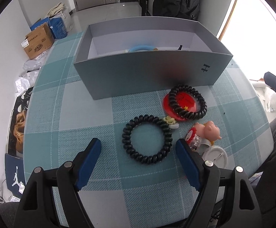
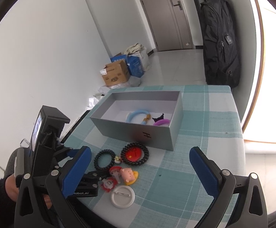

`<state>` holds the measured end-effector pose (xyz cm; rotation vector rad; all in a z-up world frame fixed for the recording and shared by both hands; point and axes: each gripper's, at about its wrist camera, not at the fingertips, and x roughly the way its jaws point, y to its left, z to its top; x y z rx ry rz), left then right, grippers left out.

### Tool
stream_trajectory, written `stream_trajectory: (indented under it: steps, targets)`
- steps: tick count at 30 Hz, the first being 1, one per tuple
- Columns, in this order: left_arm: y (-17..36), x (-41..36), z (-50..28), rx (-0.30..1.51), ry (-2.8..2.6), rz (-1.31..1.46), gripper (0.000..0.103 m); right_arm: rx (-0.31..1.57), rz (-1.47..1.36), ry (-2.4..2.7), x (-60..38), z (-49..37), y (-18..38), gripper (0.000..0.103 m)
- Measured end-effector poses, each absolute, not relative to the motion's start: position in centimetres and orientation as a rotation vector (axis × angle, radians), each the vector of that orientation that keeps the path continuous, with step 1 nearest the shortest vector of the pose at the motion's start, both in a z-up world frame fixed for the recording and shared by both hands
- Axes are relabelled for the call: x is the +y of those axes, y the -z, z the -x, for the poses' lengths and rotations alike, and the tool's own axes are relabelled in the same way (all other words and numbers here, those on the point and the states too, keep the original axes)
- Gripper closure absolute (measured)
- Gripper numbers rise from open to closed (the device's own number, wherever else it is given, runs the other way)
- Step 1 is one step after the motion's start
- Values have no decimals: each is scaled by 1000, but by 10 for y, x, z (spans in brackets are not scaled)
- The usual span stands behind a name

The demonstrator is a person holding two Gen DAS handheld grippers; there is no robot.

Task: Organize jewelry
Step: 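Move the left tool back and grasp the black coil hair tie, then lift the black hair tie with the left tool while the right tool grasps another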

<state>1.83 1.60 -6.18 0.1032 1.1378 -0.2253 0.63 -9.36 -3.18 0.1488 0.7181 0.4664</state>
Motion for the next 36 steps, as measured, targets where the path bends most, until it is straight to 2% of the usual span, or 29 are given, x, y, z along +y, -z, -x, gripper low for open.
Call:
stream_trajectory:
  steps: [6,11,13,19,25,36]
  targets:
    - [61,15,-17,1125,234,-111,27,732,-163,-469,-95,-9,35,0]
    - [57,14,-19,1107,265,-125,48,743,-163,-467,-95,-10,38,0]
    - [57,14,-20,1103,273,-125,61,751,-162,-462,-96,-11,39,0]
    - [54,32,-26,1130,295,15,70,784,-169,-445,-98,-11,44,0]
    - [53,52,-24,1149,300,157,70,825,-154,-441,-96,-8,48,0]
    - [27,65,-16,1048,311,260,70,871,-175,-480,-88,-9,58,0]
